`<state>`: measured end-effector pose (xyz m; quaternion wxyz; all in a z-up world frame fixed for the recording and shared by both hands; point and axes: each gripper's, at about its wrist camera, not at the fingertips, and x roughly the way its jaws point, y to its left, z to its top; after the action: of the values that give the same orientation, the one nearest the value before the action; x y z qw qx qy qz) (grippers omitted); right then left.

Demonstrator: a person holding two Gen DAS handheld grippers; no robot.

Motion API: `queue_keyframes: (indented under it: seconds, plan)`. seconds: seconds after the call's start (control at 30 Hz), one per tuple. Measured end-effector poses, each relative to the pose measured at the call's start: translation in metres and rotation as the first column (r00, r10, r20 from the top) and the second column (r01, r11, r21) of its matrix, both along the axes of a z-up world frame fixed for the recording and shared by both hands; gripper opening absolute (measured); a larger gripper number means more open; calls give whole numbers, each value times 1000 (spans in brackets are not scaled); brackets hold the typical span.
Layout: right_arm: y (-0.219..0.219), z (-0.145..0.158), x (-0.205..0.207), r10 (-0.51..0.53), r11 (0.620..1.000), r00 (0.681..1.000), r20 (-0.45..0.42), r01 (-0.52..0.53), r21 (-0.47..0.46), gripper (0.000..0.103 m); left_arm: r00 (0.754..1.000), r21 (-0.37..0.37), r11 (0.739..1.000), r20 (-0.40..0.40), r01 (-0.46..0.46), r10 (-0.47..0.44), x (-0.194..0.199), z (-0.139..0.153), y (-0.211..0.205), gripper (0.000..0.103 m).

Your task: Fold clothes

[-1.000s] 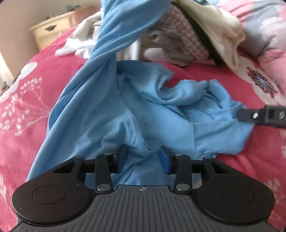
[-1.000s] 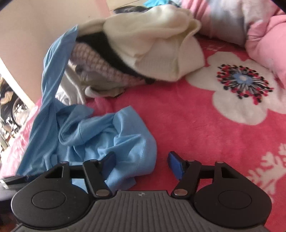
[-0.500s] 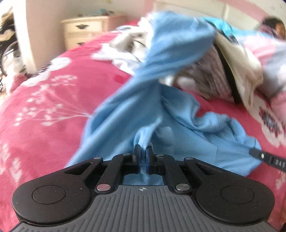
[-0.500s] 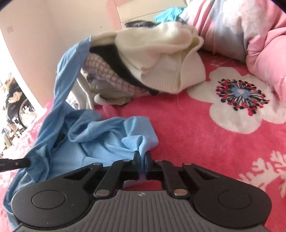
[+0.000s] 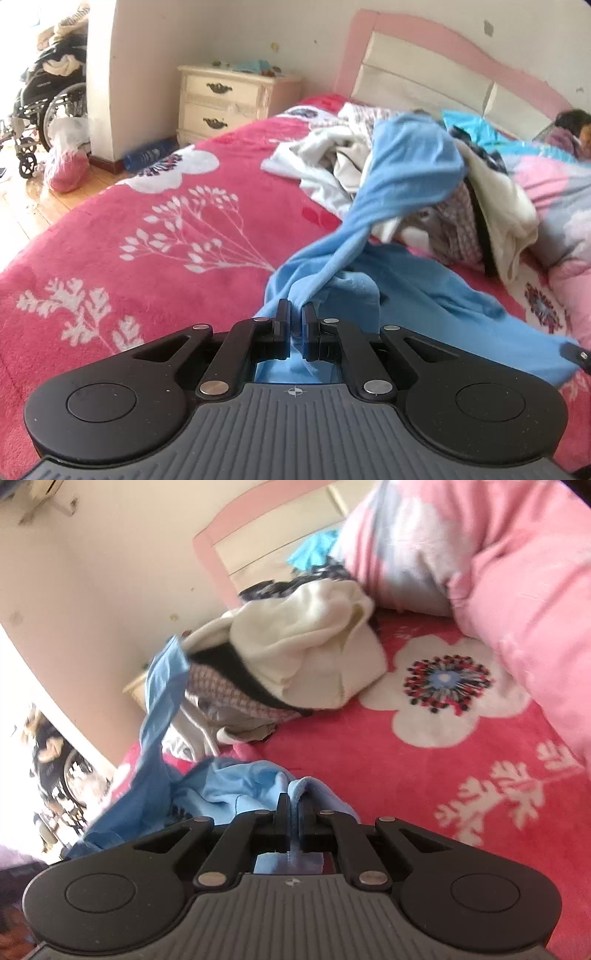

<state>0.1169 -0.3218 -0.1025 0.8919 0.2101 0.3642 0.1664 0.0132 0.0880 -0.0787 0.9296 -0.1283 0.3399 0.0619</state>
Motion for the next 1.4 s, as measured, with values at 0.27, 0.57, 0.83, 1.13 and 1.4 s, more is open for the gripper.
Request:
queue_keyframes:
  seconds: [0.27,0.57,0.83,1.13,1.4]
  plan:
    - [-43,38,-19,-50,997,998,27,49,63,4,992,-79,990,11,-121,122,-21,7,30,3]
    - [-70,25,-26,-71,997,996,-50,72,15,4,927,-96,924,-92,-371,363,-115,-3,83,3]
    - [-65,13,-19,-66,990,988,-137,48,-131,44,877,-106,893,-269,-438,399,-147,-35,114,8]
    - [-52,41,-18,-44,975,999,-17,39,-218,59,970,-147,961,-104,-233,220,-111,12,90,34]
    - [64,7,55,297,908,950,-98,-313,-278,77,976,-74,994,-195,80,-93,20,-17,19,41]
